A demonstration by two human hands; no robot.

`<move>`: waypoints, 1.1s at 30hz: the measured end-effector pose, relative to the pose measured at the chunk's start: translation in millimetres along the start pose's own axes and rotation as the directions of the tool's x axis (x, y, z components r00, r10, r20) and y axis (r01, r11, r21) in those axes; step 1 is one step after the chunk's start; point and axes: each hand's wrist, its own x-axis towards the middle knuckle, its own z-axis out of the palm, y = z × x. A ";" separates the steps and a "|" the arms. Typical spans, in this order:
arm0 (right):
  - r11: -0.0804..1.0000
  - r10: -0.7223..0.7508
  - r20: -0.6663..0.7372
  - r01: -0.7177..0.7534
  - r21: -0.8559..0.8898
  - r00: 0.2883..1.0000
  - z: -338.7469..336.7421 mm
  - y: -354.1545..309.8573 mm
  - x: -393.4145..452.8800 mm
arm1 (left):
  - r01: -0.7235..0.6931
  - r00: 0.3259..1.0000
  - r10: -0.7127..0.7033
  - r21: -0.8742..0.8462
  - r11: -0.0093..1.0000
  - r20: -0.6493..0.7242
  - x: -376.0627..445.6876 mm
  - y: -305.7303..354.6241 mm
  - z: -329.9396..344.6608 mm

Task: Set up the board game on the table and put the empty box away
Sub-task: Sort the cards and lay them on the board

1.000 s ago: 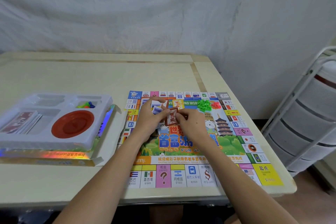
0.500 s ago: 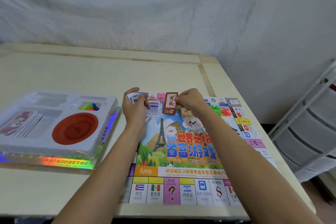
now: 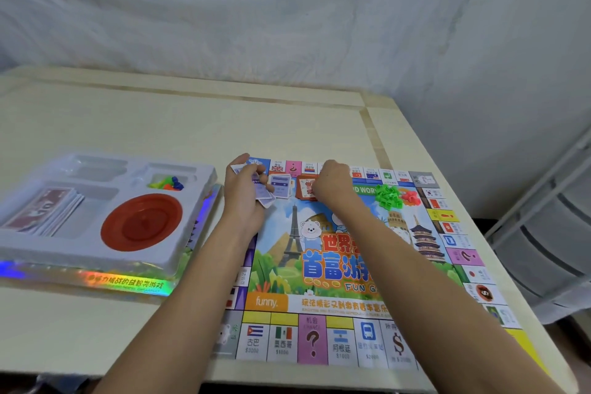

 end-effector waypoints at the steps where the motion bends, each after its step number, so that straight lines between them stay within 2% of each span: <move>1: 0.999 0.000 -0.023 0.001 0.052 1.000 1.5 0.3 -1.2 | 0.095 0.994 -0.093 -0.050 0.994 0.050 -0.9 2.4 -1.4; 2: 0.991 -0.010 -0.056 0.018 0.134 0.998 1.6 1.4 -3.0 | 0.172 0.982 -0.164 -0.084 0.981 0.096 -3.3 5.2 -3.0; 4: 0.944 -0.083 -0.130 0.119 0.308 0.988 -4.3 5.0 -11.3 | 0.229 0.967 -0.211 -0.125 0.965 0.144 -4.4 4.5 -6.5; 7: 0.778 -0.358 -0.191 0.405 0.481 0.914 -28.6 10.5 -43.2 | 0.276 0.955 -0.243 -0.202 0.940 0.171 -6.3 -2.5 -9.5; 8: 0.735 -0.448 -0.183 0.477 0.482 0.875 -35.2 13.7 -55.6 | 0.324 0.934 -0.277 -0.210 0.922 0.225 -11.1 -4.8 -7.1; 10: 0.733 -0.560 -0.175 0.583 0.351 0.810 -38.6 19.7 -71.6 | 0.409 0.885 -0.352 -0.149 0.900 0.304 -22.3 -8.1 1.3; 13: 0.752 -0.606 -0.223 0.641 0.155 0.764 -34.5 30.9 -79.4 | 0.386 0.870 -0.352 -0.033 0.922 0.345 -37.6 -18.7 16.9; 15: 0.766 -0.590 -0.277 0.634 0.105 0.758 -37.4 35.8 -81.9 | 0.344 0.872 -0.339 0.051 0.938 0.354 -44.4 -21.9 23.3; 18: 0.804 -0.537 -0.322 0.588 0.083 0.780 -39.6 48.8 -86.3 | 0.333 0.829 -0.391 0.209 0.920 0.400 -53.9 -22.2 25.3; 21: 0.824 -0.391 -0.345 0.491 0.282 0.853 -40.0 59.6 -90.0 | 0.127 0.853 -0.292 0.370 0.920 0.433 -57.6 -24.3 22.0; 23: 0.784 -0.214 -0.350 0.373 0.495 0.912 -42.0 60.4 -95.5 | 0.042 0.884 -0.215 0.387 0.921 0.416 -62.0 -26.7 24.0; 25: 0.670 -0.049 -0.190 0.174 0.722 0.981 -43.8 61.6 -100.0 | -0.005 0.897 -0.176 0.409 0.912 0.405 -64.4 -30.5 27.0; 27: 0.545 -0.008 -0.037 0.036 0.838 0.999 -43.7 65.9 -103.4 | -0.004 0.895 -0.198 0.451 0.893 0.399 -66.5 -31.3 27.8; 30: 0.503 -0.009 -0.055 0.052 0.863 0.998 -45.0 73.3 -106.7 | 0.007 0.874 -0.239 0.482 0.876 0.423 -66.7 -31.8 25.7; 33: 0.486 -0.008 -0.080 0.074 0.871 0.997 -42.9 77.7 -108.0 | -0.080 0.906 -0.155 0.518 0.851 0.394 -68.9 -36.1 26.0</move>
